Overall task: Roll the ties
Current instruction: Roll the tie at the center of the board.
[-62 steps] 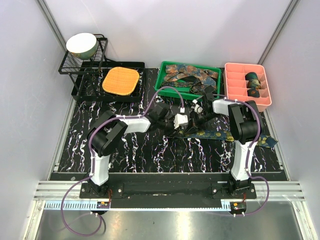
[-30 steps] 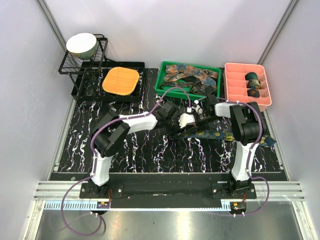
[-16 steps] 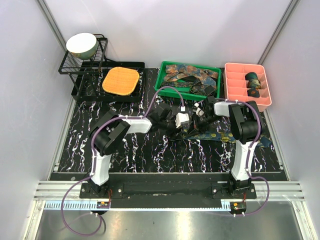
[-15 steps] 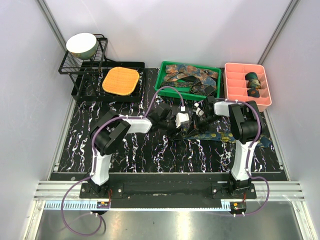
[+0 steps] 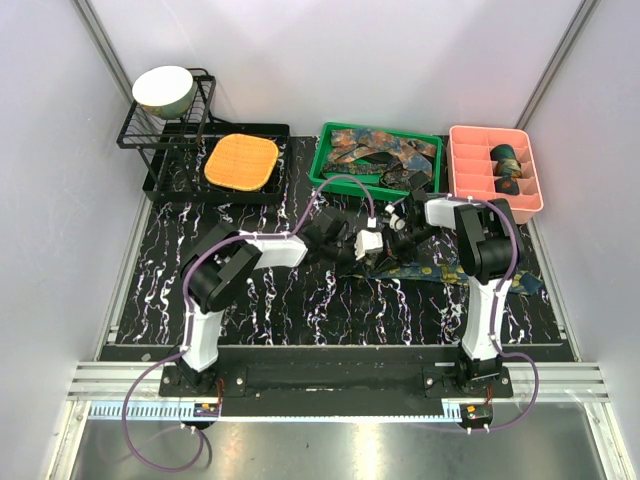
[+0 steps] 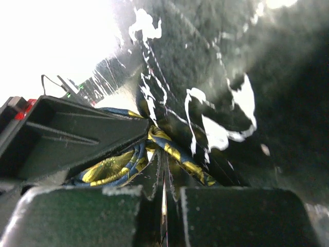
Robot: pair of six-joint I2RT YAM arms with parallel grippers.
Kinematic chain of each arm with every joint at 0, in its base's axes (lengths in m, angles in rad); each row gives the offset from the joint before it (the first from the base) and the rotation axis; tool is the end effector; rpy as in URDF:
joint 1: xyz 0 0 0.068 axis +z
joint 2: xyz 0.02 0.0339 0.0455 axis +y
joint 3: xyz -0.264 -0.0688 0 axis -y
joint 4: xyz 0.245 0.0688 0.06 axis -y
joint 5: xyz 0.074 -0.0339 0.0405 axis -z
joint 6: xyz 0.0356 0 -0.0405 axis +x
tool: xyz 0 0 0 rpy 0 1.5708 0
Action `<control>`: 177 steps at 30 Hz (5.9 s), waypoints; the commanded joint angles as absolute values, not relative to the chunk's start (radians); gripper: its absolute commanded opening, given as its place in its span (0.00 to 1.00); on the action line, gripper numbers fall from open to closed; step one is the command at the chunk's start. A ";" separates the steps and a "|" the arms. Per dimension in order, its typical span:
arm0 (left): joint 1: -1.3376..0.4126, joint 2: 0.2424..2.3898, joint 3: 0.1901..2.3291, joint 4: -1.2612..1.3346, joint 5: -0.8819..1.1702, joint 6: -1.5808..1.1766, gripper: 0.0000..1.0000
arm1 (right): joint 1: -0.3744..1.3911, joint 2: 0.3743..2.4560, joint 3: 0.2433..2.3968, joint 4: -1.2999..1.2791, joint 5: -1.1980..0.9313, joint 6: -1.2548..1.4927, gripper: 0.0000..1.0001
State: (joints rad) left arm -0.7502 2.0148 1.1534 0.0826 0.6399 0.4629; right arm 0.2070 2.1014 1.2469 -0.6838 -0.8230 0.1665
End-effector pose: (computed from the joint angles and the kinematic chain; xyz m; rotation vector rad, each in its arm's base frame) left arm 0.2865 -0.2961 0.1331 1.5735 1.7088 -0.8922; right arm 0.3498 0.1001 0.0976 0.0759 -2.7736 -1.1982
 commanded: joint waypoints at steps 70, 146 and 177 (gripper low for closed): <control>-0.727 1.957 1.011 0.201 0.608 0.437 0.93 | 0.224 2.172 1.197 -0.663 -0.563 0.101 0.00; -0.736 1.896 1.103 0.009 0.690 0.551 0.44 | 0.229 2.218 1.256 -0.718 -0.479 0.130 0.00; -0.825 2.123 1.227 0.157 0.716 0.327 0.41 | 0.232 2.217 1.244 -0.698 -0.480 0.138 0.00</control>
